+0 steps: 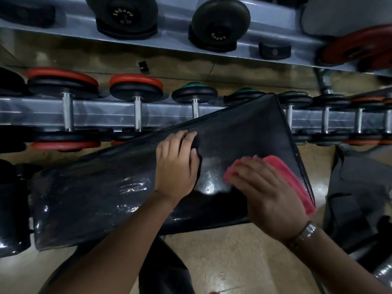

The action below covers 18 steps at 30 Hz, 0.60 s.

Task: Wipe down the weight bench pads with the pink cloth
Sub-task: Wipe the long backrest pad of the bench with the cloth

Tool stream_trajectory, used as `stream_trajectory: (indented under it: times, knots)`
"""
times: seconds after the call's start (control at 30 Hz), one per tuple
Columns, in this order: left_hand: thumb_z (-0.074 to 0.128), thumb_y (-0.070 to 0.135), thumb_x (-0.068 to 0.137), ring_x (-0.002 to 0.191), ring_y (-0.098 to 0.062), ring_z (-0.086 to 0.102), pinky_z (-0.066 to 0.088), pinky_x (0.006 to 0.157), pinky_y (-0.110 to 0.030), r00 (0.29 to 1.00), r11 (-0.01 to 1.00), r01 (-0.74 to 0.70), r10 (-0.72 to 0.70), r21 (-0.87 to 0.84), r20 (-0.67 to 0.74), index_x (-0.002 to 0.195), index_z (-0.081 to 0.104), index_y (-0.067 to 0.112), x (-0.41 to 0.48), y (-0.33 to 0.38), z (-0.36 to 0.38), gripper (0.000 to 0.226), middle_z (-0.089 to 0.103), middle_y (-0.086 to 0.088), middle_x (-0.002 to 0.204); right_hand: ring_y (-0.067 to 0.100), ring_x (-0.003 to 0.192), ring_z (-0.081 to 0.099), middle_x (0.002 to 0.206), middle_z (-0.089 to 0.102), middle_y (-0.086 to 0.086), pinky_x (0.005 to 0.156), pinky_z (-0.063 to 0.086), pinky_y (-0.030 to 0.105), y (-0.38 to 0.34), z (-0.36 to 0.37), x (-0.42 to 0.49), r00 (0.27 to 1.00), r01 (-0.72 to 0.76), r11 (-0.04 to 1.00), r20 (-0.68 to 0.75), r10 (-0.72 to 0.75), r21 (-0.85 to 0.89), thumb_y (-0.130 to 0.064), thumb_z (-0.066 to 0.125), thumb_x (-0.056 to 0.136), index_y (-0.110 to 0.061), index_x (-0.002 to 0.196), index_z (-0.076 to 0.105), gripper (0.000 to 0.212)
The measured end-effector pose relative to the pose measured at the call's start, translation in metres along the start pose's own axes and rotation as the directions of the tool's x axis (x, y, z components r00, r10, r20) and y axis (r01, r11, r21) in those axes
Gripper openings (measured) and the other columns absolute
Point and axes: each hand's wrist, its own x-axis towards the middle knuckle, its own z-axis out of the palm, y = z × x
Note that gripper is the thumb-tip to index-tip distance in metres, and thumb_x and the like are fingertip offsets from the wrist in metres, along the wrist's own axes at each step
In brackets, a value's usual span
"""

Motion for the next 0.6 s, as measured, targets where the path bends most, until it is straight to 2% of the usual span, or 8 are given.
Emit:
stream_trajectory:
  times: [0.07, 0.1, 0.23, 0.3, 0.37, 0.43, 0.53, 0.6]
  knots:
    - [0.046, 0.019, 0.1, 0.126, -0.029, 0.05, 0.038, 0.106, -0.046, 1.0, 1.0, -0.006, 0.006, -0.006, -0.012, 0.136, 0.057, 0.011, 0.0, 0.0, 0.0, 0.038, 0.057, -0.01, 0.133, 0.031, 0.128, 0.058, 0.127, 0.068, 0.009, 0.112, 0.041, 0.051, 0.01, -0.007, -0.009, 0.984, 0.161, 0.987, 0.076, -0.16, -0.003, 0.001, 0.048, 0.091, -0.007, 0.121, 0.071, 0.039]
    - [0.047, 0.019, 0.1, 0.126, -0.028, 0.051, 0.038, 0.106, -0.046, 1.0, 1.0, -0.009, 0.009, -0.01, -0.02, 0.136, 0.057, 0.01, -0.001, -0.001, 0.001, 0.038, 0.058, -0.01, 0.133, 0.031, 0.128, 0.058, 0.127, 0.068, 0.009, 0.112, 0.041, 0.051, 0.016, -0.011, -0.008, 0.986, 0.152, 0.988, 0.077, -0.151, -0.007, -0.001, 0.045, 0.093, -0.008, 0.12, 0.072, 0.039]
    - [0.048, 0.017, 0.099, 0.124, -0.029, 0.051, 0.037, 0.106, -0.044, 0.999, 1.0, -0.021, 0.021, -0.016, -0.042, 0.135, 0.057, 0.009, -0.001, -0.001, 0.001, 0.038, 0.058, -0.01, 0.132, 0.036, 0.128, 0.056, 0.128, 0.067, 0.012, 0.111, 0.04, 0.056, 0.008, -0.004, 0.004, 0.993, -0.115, 0.993, -0.038, 0.113, -0.037, 0.005, 0.046, 0.088, -0.006, 0.122, 0.07, 0.043]
    - [0.048, 0.017, 0.099, 0.125, -0.028, 0.051, 0.037, 0.107, -0.044, 0.999, 1.0, -0.025, 0.025, -0.017, -0.041, 0.135, 0.057, 0.009, -0.002, 0.0, 0.001, 0.038, 0.058, -0.01, 0.132, 0.034, 0.13, 0.056, 0.129, 0.067, 0.011, 0.112, 0.039, 0.055, -0.002, 0.004, -0.007, 1.0, 0.017, 0.999, 0.021, -0.016, -0.027, 0.001, 0.039, 0.095, -0.006, 0.123, 0.07, 0.043]
    - [0.047, 0.017, 0.1, 0.125, -0.028, 0.051, 0.037, 0.106, -0.044, 0.999, 1.0, -0.024, 0.023, -0.02, -0.037, 0.135, 0.057, 0.009, -0.001, -0.001, 0.001, 0.038, 0.058, -0.01, 0.132, 0.031, 0.133, 0.055, 0.132, 0.066, 0.009, 0.115, 0.038, 0.051, 0.001, 0.0, -0.018, 0.954, 0.256, 0.967, 0.159, -0.254, 0.005, -0.002, 0.032, 0.096, -0.008, 0.124, 0.07, 0.048]
    - [0.047, 0.017, 0.1, 0.125, -0.028, 0.052, 0.037, 0.106, -0.043, 0.999, 1.0, -0.021, 0.02, -0.021, -0.037, 0.135, 0.058, 0.009, -0.002, -0.001, 0.001, 0.038, 0.058, -0.01, 0.132, 0.029, 0.135, 0.053, 0.134, 0.066, 0.007, 0.117, 0.036, 0.049, 0.014, -0.008, -0.018, 0.916, 0.352, 0.936, 0.207, -0.344, 0.002, -0.003, 0.031, 0.095, -0.01, 0.124, 0.071, 0.05]
    - [0.047, 0.017, 0.1, 0.125, -0.028, 0.052, 0.037, 0.106, -0.043, 0.999, 1.0, -0.018, 0.018, -0.017, -0.042, 0.135, 0.058, 0.009, -0.002, -0.001, 0.002, 0.038, 0.058, -0.01, 0.133, 0.031, 0.133, 0.055, 0.13, 0.067, 0.008, 0.116, 0.037, 0.051, 0.013, -0.008, -0.006, 0.983, 0.152, 0.988, 0.106, -0.147, -0.035, 0.0, 0.046, 0.088, -0.009, 0.121, 0.072, 0.043]
    - [0.047, 0.017, 0.099, 0.124, -0.029, 0.052, 0.037, 0.106, -0.045, 0.999, 1.0, -0.018, 0.017, -0.02, -0.043, 0.135, 0.058, 0.009, -0.002, -0.001, 0.002, 0.038, 0.058, -0.01, 0.132, 0.032, 0.131, 0.056, 0.128, 0.068, 0.009, 0.116, 0.037, 0.052, -0.006, 0.004, -0.006, 0.997, 0.058, 0.998, 0.047, -0.057, -0.038, 0.001, 0.05, 0.087, -0.008, 0.119, 0.073, 0.041]
